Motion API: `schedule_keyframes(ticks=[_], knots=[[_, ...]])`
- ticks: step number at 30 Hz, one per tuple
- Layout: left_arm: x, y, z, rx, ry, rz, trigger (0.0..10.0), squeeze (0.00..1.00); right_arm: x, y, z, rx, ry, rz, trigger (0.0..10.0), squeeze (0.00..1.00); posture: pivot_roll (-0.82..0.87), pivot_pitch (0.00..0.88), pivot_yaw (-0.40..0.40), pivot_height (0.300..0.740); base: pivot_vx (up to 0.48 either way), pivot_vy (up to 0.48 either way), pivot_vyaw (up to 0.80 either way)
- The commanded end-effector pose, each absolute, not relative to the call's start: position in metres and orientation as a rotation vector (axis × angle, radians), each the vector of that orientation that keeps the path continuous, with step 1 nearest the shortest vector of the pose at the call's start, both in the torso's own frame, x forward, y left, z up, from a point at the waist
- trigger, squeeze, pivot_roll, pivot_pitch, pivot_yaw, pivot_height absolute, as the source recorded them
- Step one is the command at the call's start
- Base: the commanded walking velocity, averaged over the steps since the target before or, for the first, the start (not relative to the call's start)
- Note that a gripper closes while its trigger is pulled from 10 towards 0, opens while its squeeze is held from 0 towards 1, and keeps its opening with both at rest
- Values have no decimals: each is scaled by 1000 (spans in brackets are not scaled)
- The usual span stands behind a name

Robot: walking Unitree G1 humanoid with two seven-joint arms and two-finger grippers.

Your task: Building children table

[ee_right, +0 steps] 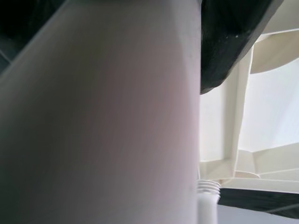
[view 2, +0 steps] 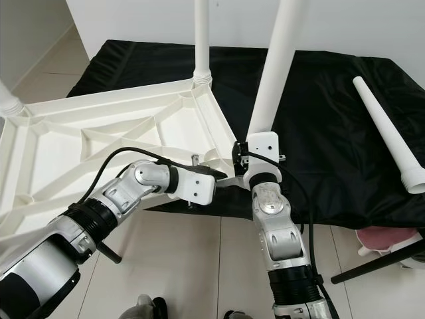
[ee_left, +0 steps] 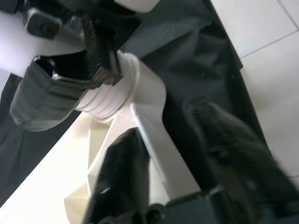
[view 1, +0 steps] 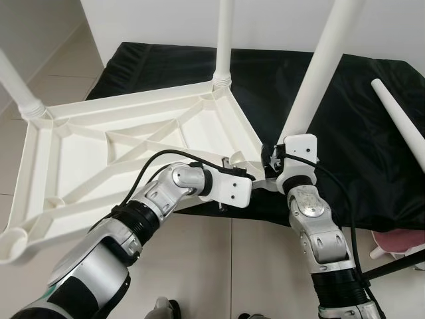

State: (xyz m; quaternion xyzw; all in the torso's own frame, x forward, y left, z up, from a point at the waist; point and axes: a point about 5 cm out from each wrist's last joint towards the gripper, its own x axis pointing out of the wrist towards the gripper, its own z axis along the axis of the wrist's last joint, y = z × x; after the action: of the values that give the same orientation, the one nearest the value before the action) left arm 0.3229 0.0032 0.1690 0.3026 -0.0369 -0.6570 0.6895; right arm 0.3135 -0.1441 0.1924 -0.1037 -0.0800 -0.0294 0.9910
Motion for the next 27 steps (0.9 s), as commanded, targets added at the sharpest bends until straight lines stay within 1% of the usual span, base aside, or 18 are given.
schedule_keyframes(ticks=[1,2,3,6,7,10,11,15,16,17,18,20,21,22,25,26,27], knots=[[301,-7,166,708,-80,-1759,10000,573,315,-146,191,-221,-145,-65,10000,0,-35,156,4,740,0,0,0],[301,-7,166,708,-80,-1759,10000,573,315,-146,191,-221,-145,-65,10000,0,-35,156,4,740,0,0,0],[301,-7,166,713,-95,-1747,10000,0,315,-145,191,-221,-146,-60,10000,0,-33,154,3,740,0,0,0],[302,-6,166,716,-94,-1741,10000,0,316,-144,191,-222,-148,-51,10000,0,-34,153,1,740,0,0,0],[302,-5,166,714,-90,-1737,10000,1000,315,-143,191,-223,-150,-43,10000,0,-34,151,1,740,0,0,0],[305,-4,168,702,-97,-1719,10000,1000,314,-140,192,-226,-161,-8,10000,0,-35,148,1,740,0,0,0],[306,-3,171,682,-98,-1709,10000,816,312,-138,192,-231,-169,18,10000,0,-35,149,2,740,0,0,0],[307,-3,172,668,-98,-1702,10000,816,312,-136,193,-235,-175,35,10000,0,-35,149,2,740,0,0,0],[309,-1,178,631,-114,-1686,10000,0,309,-135,192,-229,-181,54,10000,0,-36,149,4,740,0,0,0],[309,-1,178,631,-114,-1686,10000,0,309,-135,192,-229,-181,54,10000,0,-36,149,4,740,0,0,0],[312,4,186,599,-141,-1656,10000,0,306,-136,191,-223,-180,61,10000,0,-38,152,8,740,0,0,0],[312,4,186,599,-141,-1656,10000,0,306,-136,191,-223,-180,61,10000,0,-38,152,8,740,0,0,0],[314,11,194,578,-166,-1632,10000,0,304,-138,190,-219,-178,64,10000,0,-39,155,10,740,0,0,0],[314,11,194,578,-166,-1632,10000,0,304,-138,190,-219,-178,64,10000,0,-39,155,10,740,0,0,0],[317,46,204,605,-190,-1494,10000,0,297,-149,191,-222,-178,33,10000,0,-40,163,12,740,0,0,0],[317,46,204,605,-190,-1494,10000,0,297,-149,191,-222,-178,33,10000,0,-40,163,12,740,0,0,0],[316,55,203,615,-178,-1455,10000,0,295,-152,193,-219,-185,27,10000,0,-37,166,11,740,0,0,0]])
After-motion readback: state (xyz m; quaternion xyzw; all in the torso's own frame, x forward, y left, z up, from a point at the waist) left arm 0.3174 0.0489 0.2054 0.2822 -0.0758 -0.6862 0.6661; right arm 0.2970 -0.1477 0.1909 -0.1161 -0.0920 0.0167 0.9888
